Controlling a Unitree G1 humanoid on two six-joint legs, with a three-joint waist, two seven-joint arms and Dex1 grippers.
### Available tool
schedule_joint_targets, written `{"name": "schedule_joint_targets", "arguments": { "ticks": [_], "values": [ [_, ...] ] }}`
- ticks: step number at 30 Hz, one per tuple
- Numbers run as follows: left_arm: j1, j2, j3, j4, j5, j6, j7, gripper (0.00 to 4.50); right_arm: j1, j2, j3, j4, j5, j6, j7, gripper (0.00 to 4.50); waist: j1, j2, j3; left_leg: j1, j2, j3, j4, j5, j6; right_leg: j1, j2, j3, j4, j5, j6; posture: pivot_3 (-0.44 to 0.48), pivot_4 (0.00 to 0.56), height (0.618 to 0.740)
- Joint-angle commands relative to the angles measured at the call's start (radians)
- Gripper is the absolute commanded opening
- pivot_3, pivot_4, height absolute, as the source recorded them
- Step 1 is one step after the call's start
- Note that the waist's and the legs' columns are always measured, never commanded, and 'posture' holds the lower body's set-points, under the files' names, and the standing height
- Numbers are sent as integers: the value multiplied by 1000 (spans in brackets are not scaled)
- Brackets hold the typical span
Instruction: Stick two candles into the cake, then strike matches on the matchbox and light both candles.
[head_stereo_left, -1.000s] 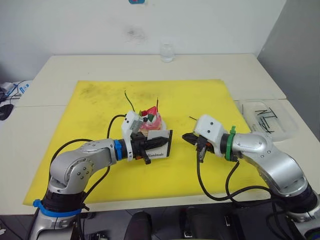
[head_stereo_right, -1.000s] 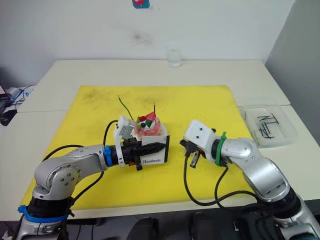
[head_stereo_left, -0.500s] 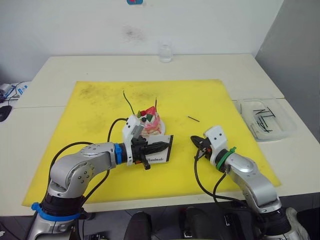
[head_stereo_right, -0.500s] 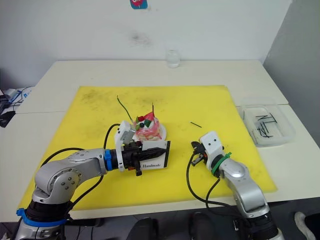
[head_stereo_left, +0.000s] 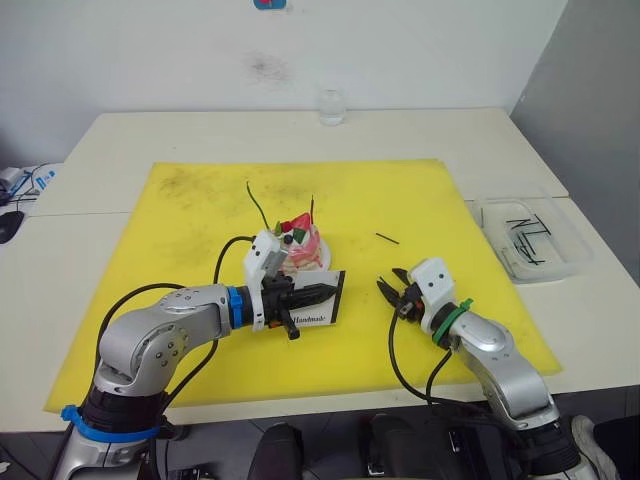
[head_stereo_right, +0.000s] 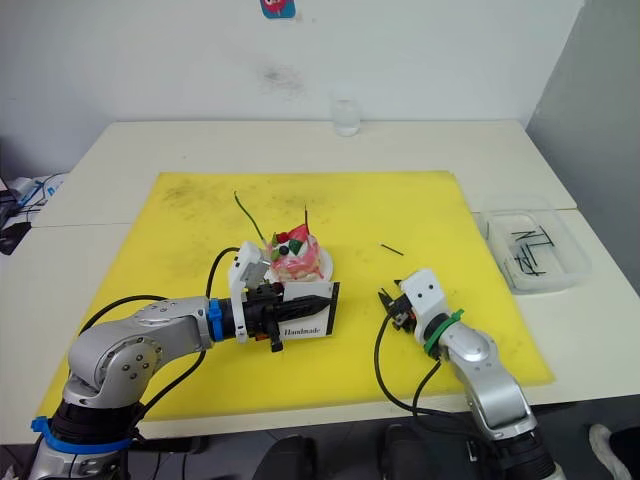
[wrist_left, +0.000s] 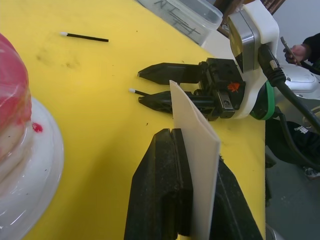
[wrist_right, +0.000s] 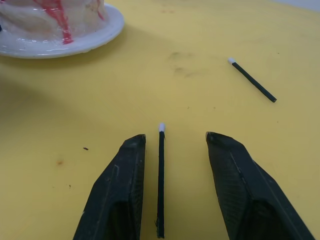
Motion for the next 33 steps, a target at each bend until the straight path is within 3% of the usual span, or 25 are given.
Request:
{"name": "schedule_joint_targets", "arguments": {
  "ticks": [1, 8, 11, 15, 16, 27, 33],
  "values": [
    [-3, 5, 2, -29, 2, -26, -18, 0, 7, -3, 6, 4, -11, -15, 9, 2066, 0, 0, 0, 0, 0, 0, 0, 0, 0, 0, 0, 0, 0, 0, 0, 0, 150, 735],
    [-4, 3, 1, -28, 7, -25, -27, 0, -1, 11, 4, 12, -13, 26, -3, 2066, 0, 0, 0, 1, 0, 0, 0, 0, 0, 2, 0, 0, 0, 0, 0, 0, 150, 735],
    [-4, 2, 2, -27, 9, -25, -27, 0, 0, 19, 3, 5, -11, 43, -7, 1537, 0, -1, 0, 2, 0, -1, 0, 0, 0, 2, 0, -1, 0, 0, 0, 0, 150, 735],
    [-1, 1, 3, -31, 7, -23, -26, 0, -7, 28, 7, -3, -19, 62, -13, 150, 0, -1, 0, 2, 0, -1, 0, 0, 0, 3, 0, -1, 0, 0, 0, 0, 150, 735],
    [0, 1, 3, -32, 7, -23, -25, 0, -7, 27, 11, -6, -25, 74, -15, 31, 0, -1, -1, 2, 0, -1, 0, 0, 0, 3, 0, -1, 0, 0, 0, 0, 150, 735],
    [-5, -7, 3, -26, 7, -26, -22, 0, -14, 28, -5, -116, 14, 126, 7, 31, 0, -1, -1, 2, 0, -1, 0, 0, 0, 3, 0, -1, 0, 0, 0, 0, 150, 735],
    [-32, -31, 0, -17, 10, -28, -9, 0, -139, -110, -6, -377, 127, 317, 156, 31, -1, 0, 0, 1, 0, 0, 1, 0, 0, 2, 0, 0, 0, 0, 1, 0, 150, 735]
  ]
}}
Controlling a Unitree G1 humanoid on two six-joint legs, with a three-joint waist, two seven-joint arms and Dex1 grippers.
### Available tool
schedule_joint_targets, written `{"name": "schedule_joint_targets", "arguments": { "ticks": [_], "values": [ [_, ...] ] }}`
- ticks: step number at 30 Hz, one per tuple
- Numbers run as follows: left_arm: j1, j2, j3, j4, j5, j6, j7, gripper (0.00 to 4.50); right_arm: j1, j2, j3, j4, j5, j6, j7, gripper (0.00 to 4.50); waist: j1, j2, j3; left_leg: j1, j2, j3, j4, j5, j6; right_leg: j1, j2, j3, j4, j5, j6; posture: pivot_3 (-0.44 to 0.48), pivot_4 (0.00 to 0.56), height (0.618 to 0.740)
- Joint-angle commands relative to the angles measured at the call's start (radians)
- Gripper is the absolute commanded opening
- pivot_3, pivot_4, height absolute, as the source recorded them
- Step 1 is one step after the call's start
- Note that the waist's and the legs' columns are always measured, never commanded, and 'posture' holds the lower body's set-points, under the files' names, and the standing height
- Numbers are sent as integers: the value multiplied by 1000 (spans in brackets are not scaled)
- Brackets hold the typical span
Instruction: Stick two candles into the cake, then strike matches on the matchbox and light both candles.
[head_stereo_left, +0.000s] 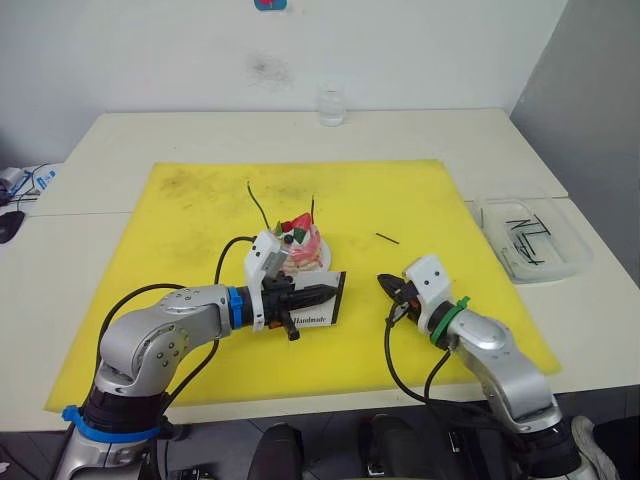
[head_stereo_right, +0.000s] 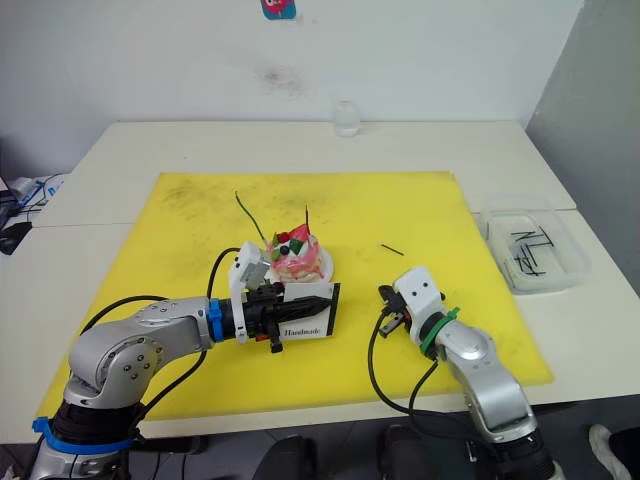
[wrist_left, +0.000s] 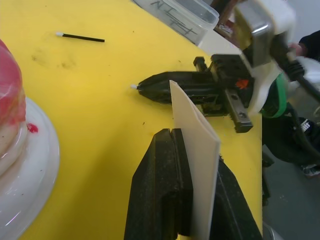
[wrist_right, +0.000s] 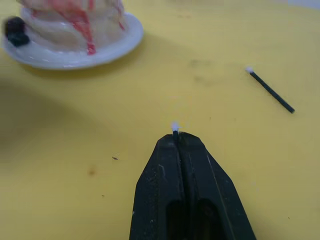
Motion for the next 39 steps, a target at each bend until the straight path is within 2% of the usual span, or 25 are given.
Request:
{"name": "schedule_joint_targets", "arguments": {
  "ticks": [1, 5, 10, 39],
  "values": [
    [-33, -19, -2, -17, 1, -25, 7, 0, -95, -73, -6, -177, 85, 105, 94, 31, 0, 0, 0, 0, 0, 0, 0, 0, 0, 0, 0, 0, 0, 0, 0, 0, 150, 735],
    [-51, -37, -10, -5, 7, -22, 11, 0, -180, -166, 28, -231, 122, 178, 162, 31, 1, 0, 0, 0, 0, -2, 0, 0, 0, 1, 0, -3, 0, 0, 0, 0, 150, 735],
    [-60, -39, -12, 5, 11, -22, 8, 0, -206, -227, 66, -237, 116, 189, 176, 31, 1, 0, 0, 0, 0, -1, 0, 0, 0, 1, 0, -2, -1, 0, 0, 0, 150, 735],
    [-58, -35, -11, -24, -14, -14, -9, 0, -222, -245, 137, -199, 58, 199, 131, 31, 1, 0, 0, 0, 0, -2, 0, 0, 0, 1, 0, -2, -1, 0, 0, 0, 150, 735]
  ]
}}
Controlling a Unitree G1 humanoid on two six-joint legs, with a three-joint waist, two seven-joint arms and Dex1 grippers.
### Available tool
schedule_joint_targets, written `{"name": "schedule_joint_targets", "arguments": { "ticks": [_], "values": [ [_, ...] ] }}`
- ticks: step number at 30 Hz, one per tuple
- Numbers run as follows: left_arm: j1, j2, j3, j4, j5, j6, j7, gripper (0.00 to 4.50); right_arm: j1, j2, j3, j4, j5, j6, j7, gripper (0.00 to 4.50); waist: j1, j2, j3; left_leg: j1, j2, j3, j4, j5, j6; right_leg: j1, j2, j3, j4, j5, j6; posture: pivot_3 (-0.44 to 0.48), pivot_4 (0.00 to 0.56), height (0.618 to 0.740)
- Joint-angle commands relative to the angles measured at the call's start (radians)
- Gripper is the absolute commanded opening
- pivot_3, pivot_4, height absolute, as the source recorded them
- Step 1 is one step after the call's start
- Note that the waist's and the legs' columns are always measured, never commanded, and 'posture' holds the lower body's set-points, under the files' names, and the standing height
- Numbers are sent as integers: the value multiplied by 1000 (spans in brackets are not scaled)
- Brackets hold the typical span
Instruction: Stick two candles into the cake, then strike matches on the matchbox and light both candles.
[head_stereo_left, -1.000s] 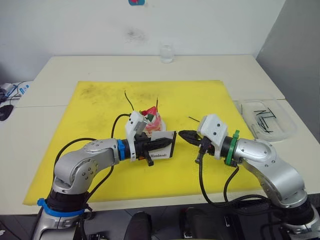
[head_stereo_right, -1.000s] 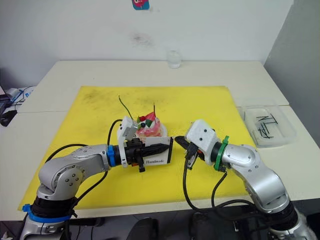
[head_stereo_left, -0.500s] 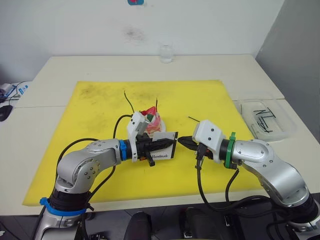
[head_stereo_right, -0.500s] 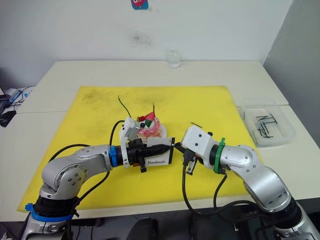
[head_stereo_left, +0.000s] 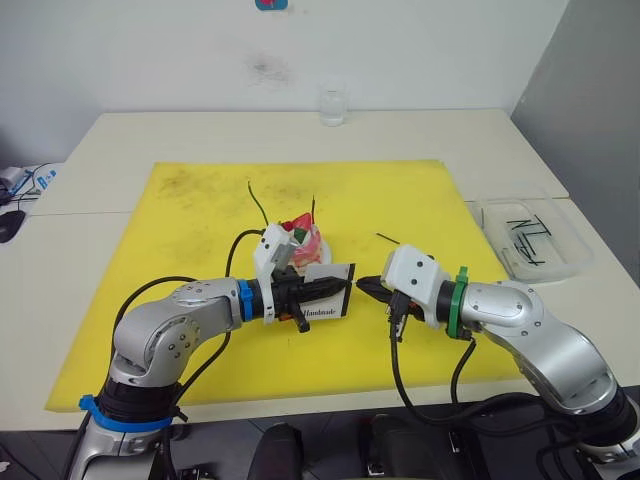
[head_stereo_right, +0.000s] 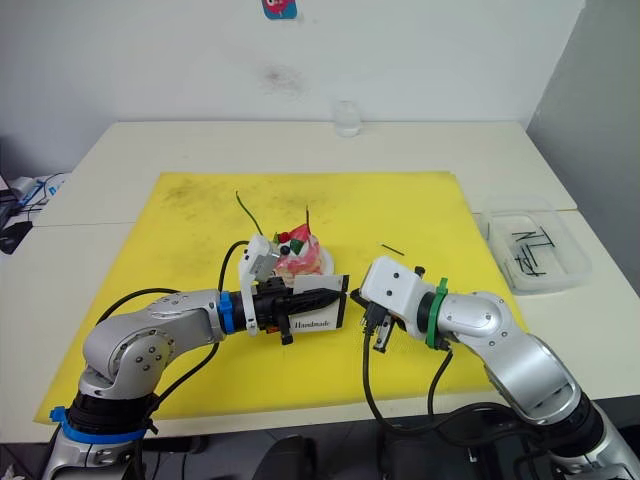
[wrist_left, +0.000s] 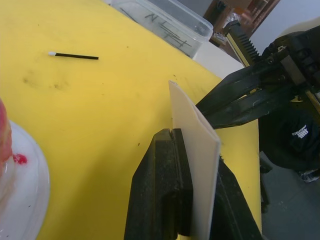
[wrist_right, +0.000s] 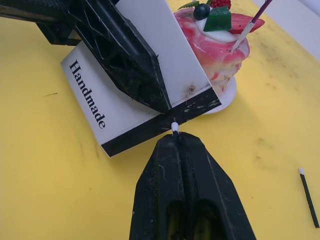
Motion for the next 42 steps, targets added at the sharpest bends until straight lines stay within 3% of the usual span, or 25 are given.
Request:
{"name": "schedule_joint_targets", "arguments": {
  "ticks": [1, 11, 23, 42],
  "values": [
    [-11, 4, 3, -48, -25, -14, -27, 0, -20, 10, -3, 1, -16, -7, -15, 31, 0, 0, 0, 0, 0, 0, 0, 0, 0, 0, 0, 0, 0, 0, 0, 0, 150, 735],
    [10, 18, -12, -51, -15, -20, -38, 0, -29, 59, -16, -9, -6, -15, -29, 31, 0, 0, 0, 0, 0, 0, 0, 0, 0, 0, 0, 0, 0, 0, 0, 0, 150, 735],
    [-8, 0, -4, 14, 46, -66, -13, 0, -20, -28, -46, -60, 43, 3, 48, 31, 0, 0, 0, 0, 0, 0, 0, 0, 0, 0, 0, 0, 0, 0, 0, 0, 150, 735],
    [0, 4, -2, -14, 3, -30, -32, 0, -35, -1, -17, -18, 10, -9, -2, 31, 0, 0, 0, 0, 0, 0, 0, 0, 0, 0, 0, 0, 0, 0, 0, 0, 150, 735]
  ]
}}
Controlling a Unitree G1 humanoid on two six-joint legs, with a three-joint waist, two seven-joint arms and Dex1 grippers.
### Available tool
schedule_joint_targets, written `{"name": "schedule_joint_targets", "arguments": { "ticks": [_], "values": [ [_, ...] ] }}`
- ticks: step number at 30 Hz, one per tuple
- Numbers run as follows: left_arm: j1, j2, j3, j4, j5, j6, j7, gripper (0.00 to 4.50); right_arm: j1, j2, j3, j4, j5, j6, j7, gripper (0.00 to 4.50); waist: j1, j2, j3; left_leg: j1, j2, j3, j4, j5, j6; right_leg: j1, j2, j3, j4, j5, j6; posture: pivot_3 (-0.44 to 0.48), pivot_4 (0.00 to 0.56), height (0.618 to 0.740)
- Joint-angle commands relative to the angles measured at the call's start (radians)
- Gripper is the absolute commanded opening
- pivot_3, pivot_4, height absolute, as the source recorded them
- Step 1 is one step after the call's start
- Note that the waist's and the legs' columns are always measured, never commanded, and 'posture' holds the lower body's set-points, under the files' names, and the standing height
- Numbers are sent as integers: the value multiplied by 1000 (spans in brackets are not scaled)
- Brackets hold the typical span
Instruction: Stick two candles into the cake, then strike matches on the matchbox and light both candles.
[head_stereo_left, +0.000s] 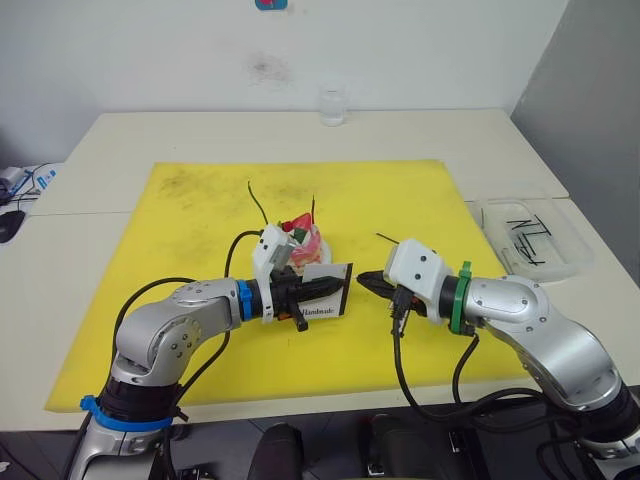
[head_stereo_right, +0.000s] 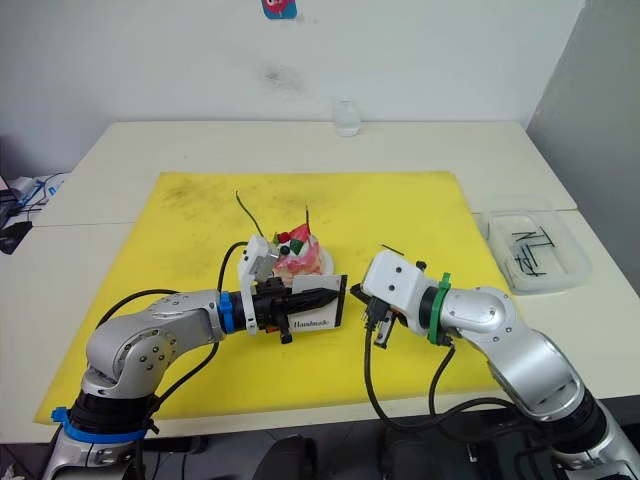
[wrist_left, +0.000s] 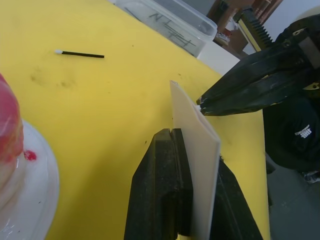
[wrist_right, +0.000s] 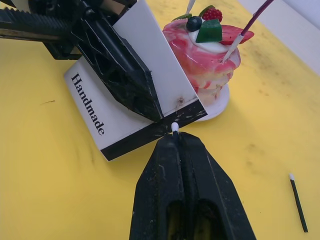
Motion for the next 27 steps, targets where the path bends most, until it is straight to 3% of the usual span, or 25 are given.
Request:
{"name": "schedule_joint_targets", "arguments": {
  "ticks": [1, 20, 27],
  "values": [
    [-6, 3, 6, -40, -21, 3, -10, 0, -15, 4, 6, -13, -10, -13, -3, 31, 0, 0, 0, 0, 0, 0, 0, 0, 0, 0, 0, 0, 0, 0, 0, 0, 150, 735],
    [-7, 3, -13, -59, -38, 15, -30, 0, -12, 25, 35, -8, -29, -12, -8, 31, 0, 0, 0, 0, 0, 0, 0, 0, 0, 0, 0, 0, 0, 0, 0, 0, 150, 735],
    [3, 6, -40, -74, -49, 30, -51, 0, -38, 85, 17, 9, -47, -26, -51, 31, 0, 0, 0, 0, 0, 0, 0, 0, 0, 0, 0, 0, 0, 0, 0, 0, 150, 735]
  ]
}}
